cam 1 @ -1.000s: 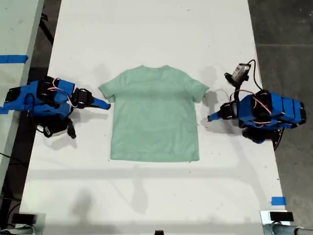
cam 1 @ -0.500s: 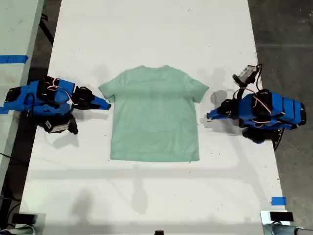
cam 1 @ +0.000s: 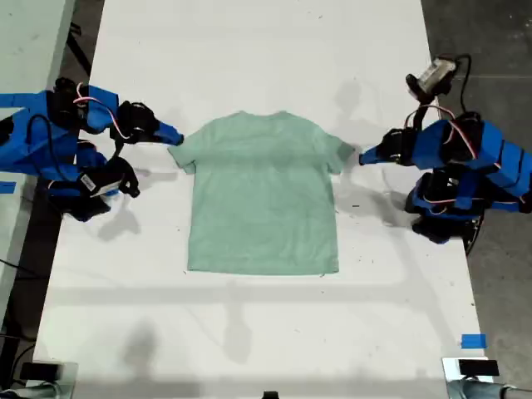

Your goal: Fold tshirt

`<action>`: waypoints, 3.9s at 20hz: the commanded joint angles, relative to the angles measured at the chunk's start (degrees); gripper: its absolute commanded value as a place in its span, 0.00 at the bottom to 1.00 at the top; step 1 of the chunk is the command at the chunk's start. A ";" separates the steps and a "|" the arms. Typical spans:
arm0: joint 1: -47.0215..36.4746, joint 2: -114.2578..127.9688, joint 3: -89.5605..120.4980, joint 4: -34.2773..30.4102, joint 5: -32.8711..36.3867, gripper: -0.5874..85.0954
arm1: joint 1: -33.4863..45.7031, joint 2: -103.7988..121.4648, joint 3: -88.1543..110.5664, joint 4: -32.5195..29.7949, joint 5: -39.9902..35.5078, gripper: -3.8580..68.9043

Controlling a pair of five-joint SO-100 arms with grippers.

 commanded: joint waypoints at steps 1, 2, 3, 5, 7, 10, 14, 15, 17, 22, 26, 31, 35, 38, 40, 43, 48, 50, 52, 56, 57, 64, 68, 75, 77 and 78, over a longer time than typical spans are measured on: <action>-10.37 -6.15 -11.87 7.12 9.05 0.01 | 5.98 -14.77 -17.84 6.77 -8.79 0.06; -13.10 -9.14 -14.94 8.53 11.78 0.01 | 8.35 -19.07 -22.06 9.05 -11.69 0.06; -15.73 -12.48 -17.75 9.84 14.50 0.01 | 10.20 -23.12 -26.28 11.34 -14.50 0.07; -19.78 -21.09 -23.99 13.54 18.54 0.01 | 13.71 -30.85 -34.80 16.00 -20.39 0.09; -21.01 -25.93 -28.04 15.12 20.57 0.01 | 15.21 -33.49 -38.32 15.73 -26.81 0.10; -21.88 -26.98 -28.39 16.35 21.53 0.16 | 17.49 -33.66 -38.06 15.47 -30.76 0.22; -21.80 -26.81 -27.60 16.96 21.53 0.34 | 21.18 -36.65 -37.71 17.14 -33.22 0.42; -22.15 -26.89 -27.60 17.23 21.53 0.36 | 21.97 -38.14 -37.53 17.23 -33.66 0.44; -22.68 -27.16 -27.51 18.11 21.62 0.40 | 23.03 -40.25 -36.04 15.64 -34.28 0.49; -22.32 -28.04 -24.26 17.23 21.71 0.42 | 25.75 -44.47 -27.60 7.91 -36.91 0.55; -21.97 -27.60 -20.48 14.06 21.18 0.42 | 28.48 -49.83 -15.56 -6.77 -40.52 0.54; -21.80 -28.65 -17.93 11.95 21.01 0.42 | 29.88 -66.01 -15.56 -16.17 -41.92 0.54; -21.45 -29.79 -18.02 11.34 20.92 0.42 | 30.32 -75.94 -25.93 -11.43 -42.45 0.52; -21.09 -30.67 -18.02 11.25 20.92 0.42 | 30.67 -79.63 -30.50 -9.84 -43.33 0.26; -21.01 -30.85 -18.02 11.25 21.01 0.42 | 31.46 -83.06 -34.63 -6.86 -41.40 0.05; -21.09 -30.85 -18.02 11.43 21.18 0.42 | 31.20 -84.29 -37.44 -2.99 -41.57 0.05; -21.01 -30.85 -17.84 11.43 20.74 0.42 | 25.84 -72.86 -41.66 8.17 -37.97 0.05; -20.92 -30.85 -17.93 11.25 20.65 0.42 | 21.01 -68.91 -46.49 10.37 -35.24 0.05; -20.92 -30.85 -18.02 11.16 20.57 0.42 | 14.15 -71.98 -57.30 14.33 -31.20 0.05; -19.95 -30.41 -18.11 11.16 19.42 0.42 | 4.83 -86.04 -75.67 14.77 -25.75 0.05; -19.51 -30.32 -18.11 11.16 18.98 0.42 | 3.69 -89.47 -78.05 13.36 -24.70 0.05; -18.11 -30.23 -17.75 10.37 17.67 0.42 | 0.09 -108.46 -88.77 4.92 -21.36 0.54; -18.19 -29.88 -17.93 10.63 17.40 0.41 | 1.67 -98.53 -89.74 14.50 -22.85 0.46; -21.45 -29.53 -17.58 13.01 20.48 0.41 | 9.49 -56.60 -67.32 21.97 -29.53 0.41; -23.29 -29.44 -17.84 14.15 22.06 0.41 | 11.34 -47.02 -57.39 21.97 -29.44 0.38; -24.08 -29.36 -17.93 14.50 22.68 0.41 | 12.04 -43.15 -52.65 21.80 -29.09 0.37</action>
